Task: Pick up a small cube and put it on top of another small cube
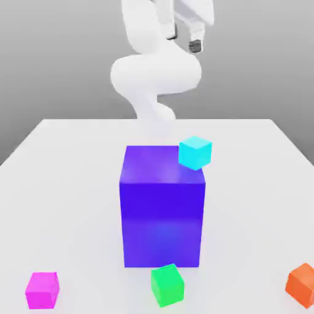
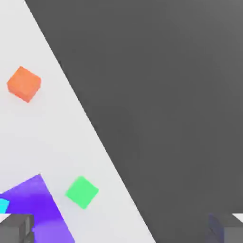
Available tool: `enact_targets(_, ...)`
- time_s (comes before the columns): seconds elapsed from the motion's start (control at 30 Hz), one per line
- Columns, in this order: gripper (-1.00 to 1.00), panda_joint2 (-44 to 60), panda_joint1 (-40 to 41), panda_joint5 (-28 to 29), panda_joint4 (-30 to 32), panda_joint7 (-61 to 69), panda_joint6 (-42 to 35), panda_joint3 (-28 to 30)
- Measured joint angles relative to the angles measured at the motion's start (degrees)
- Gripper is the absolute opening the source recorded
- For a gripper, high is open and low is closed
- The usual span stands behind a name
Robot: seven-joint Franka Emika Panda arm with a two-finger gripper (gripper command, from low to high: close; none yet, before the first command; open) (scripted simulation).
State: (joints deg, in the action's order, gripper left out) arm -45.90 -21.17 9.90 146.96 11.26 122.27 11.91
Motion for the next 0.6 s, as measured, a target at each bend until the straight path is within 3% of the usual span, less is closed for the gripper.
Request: enact_targets(0.6, 0.0, -0.4, -15.29, 6.59, 11.47, 43.91, -7.51, 9.02)
